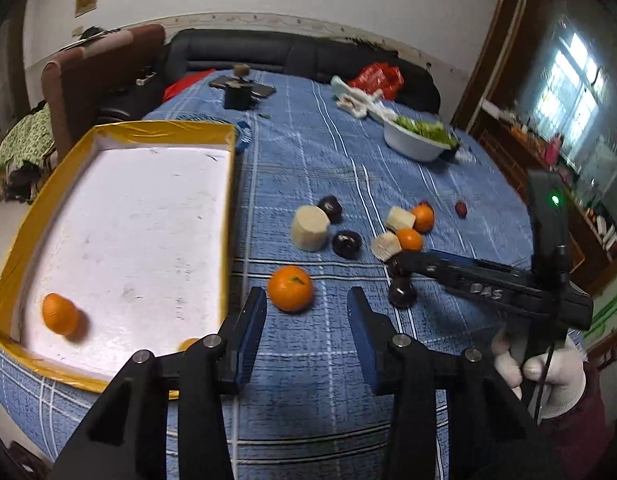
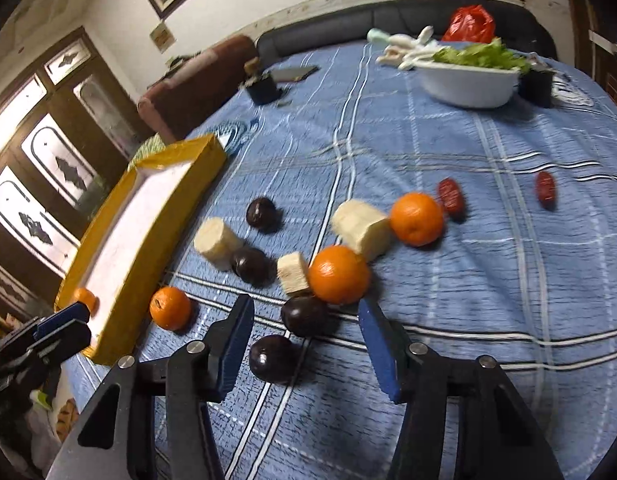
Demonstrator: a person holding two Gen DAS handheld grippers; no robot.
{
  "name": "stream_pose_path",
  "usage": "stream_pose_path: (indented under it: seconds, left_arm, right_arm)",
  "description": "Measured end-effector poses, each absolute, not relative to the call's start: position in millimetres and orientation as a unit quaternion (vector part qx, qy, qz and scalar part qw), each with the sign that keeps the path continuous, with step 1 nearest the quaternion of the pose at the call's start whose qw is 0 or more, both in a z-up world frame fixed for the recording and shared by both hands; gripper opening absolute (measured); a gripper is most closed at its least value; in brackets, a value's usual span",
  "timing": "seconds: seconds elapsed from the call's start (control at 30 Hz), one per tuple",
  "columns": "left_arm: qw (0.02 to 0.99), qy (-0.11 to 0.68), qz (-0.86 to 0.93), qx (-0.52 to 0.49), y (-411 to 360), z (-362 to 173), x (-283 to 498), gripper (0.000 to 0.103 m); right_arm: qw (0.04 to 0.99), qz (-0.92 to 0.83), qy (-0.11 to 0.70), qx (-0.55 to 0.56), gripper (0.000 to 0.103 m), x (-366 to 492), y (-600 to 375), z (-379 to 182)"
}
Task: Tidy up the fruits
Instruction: 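Move both tools back to the fruit on the tablecloth, then grasp a dark plum with the left tool while the right tool grasps an orange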
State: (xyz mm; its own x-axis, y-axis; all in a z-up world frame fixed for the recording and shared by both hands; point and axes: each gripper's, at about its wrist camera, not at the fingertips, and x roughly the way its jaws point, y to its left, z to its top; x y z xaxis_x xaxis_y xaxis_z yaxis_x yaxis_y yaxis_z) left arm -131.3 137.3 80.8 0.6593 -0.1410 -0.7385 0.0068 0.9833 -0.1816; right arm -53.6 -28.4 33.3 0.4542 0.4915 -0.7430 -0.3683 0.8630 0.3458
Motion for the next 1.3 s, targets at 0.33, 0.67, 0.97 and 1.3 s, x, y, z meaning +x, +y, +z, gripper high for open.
stream_pose_path:
  seconds: [0.33, 0.67, 0.97, 1.3]
  left_arm:
    - [0.894, 0.44, -0.08, -0.035, 89, 56, -106, 0.052]
    - [0.887, 0.446, -0.116, 0.027, 40, 27, -71, 0.052]
    - [0.888, 0.445, -0.117, -0.005, 46, 19, -65, 0.027]
    - [0.899, 0.424, -0.092, -0.06, 84, 38, -84, 0.027]
  right_arm:
    - [0.849, 0.268, 0.444, 0.096, 0.023, -51, -41, 29]
    - [0.84, 0.273, 0.435, 0.172, 0.026, -46, -75, 37]
    - [0.845, 0.258, 0.429, 0.188, 0.052, -32, -80, 33]
    - [0.846, 0.255, 0.438, 0.166, 0.057, -28, -57, 22]
